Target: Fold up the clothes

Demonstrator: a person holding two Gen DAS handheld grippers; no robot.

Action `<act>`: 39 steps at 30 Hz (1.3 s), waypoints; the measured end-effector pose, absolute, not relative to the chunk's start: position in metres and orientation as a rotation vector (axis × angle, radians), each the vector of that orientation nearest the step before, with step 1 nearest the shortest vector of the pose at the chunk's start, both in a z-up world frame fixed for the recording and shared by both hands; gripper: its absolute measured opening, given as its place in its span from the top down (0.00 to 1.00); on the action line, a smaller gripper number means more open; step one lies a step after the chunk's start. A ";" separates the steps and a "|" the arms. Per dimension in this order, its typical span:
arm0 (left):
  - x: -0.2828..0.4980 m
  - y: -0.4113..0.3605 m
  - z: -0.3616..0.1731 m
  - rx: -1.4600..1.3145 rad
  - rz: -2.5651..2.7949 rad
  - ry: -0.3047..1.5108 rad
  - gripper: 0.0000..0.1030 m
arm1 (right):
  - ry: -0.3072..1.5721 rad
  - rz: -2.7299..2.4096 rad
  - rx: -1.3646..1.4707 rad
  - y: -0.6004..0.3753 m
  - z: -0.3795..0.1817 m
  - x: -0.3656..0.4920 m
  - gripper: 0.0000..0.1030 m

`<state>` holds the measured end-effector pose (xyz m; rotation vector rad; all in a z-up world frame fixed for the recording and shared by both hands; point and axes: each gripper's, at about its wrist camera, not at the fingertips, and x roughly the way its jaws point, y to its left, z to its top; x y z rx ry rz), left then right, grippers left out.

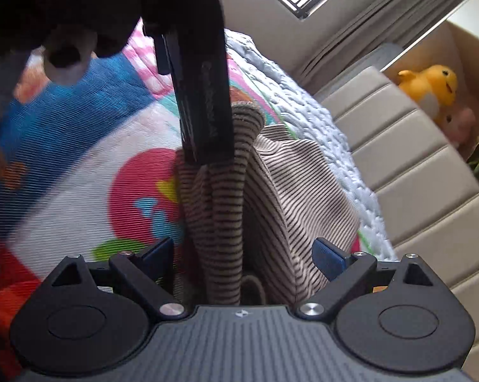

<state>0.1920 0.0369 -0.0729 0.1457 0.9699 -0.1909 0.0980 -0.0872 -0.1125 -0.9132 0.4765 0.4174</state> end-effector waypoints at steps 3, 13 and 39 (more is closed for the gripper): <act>0.197 0.045 -0.074 0.057 -0.193 0.995 0.00 | 0.453 0.362 -0.951 -0.086 -0.117 0.112 0.09; 0.205 0.114 -0.044 -0.264 -0.048 0.869 0.00 | 0.572 0.557 -1.198 -0.084 -0.098 0.119 0.76; 0.244 0.084 -0.057 0.054 -0.202 0.868 0.00 | 0.536 0.973 -1.671 -0.065 -0.030 0.181 0.55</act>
